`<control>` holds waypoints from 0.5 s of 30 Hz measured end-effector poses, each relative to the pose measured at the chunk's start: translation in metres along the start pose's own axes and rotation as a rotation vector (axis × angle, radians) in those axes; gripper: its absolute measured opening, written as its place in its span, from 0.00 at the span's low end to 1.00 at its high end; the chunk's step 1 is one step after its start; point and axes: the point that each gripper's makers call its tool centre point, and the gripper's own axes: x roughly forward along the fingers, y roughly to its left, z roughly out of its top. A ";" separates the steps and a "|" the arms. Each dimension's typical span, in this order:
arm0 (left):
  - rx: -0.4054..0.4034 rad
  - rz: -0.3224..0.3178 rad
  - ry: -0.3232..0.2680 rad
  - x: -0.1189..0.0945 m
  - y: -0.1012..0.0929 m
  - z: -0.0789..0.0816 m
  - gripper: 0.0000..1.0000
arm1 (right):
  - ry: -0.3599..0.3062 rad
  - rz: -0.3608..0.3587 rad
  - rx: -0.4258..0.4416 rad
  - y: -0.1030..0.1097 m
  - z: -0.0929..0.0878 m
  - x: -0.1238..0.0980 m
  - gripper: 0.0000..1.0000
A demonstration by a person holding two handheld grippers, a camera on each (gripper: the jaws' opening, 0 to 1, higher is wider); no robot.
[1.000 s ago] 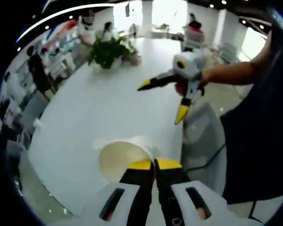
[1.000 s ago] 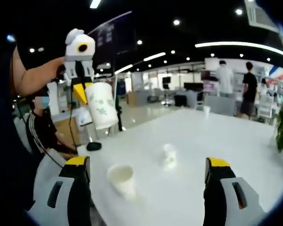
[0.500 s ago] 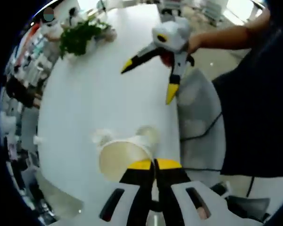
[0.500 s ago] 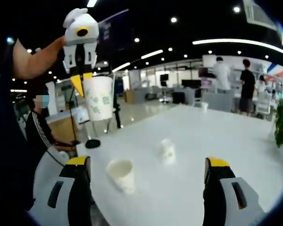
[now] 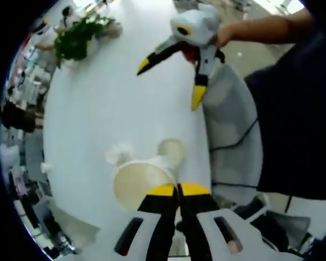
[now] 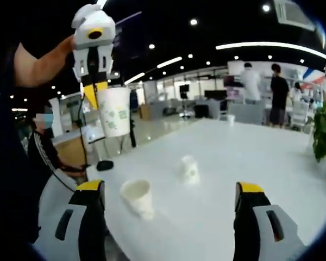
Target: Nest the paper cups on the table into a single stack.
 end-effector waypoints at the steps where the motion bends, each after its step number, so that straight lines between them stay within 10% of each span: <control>1: -0.001 -0.002 0.003 0.000 -0.001 0.001 0.00 | -0.001 -0.001 0.003 0.000 0.000 0.000 0.98; 15: -0.013 0.024 -0.014 0.027 -0.005 0.007 0.00 | 0.005 -0.009 0.015 -0.001 -0.004 -0.003 0.97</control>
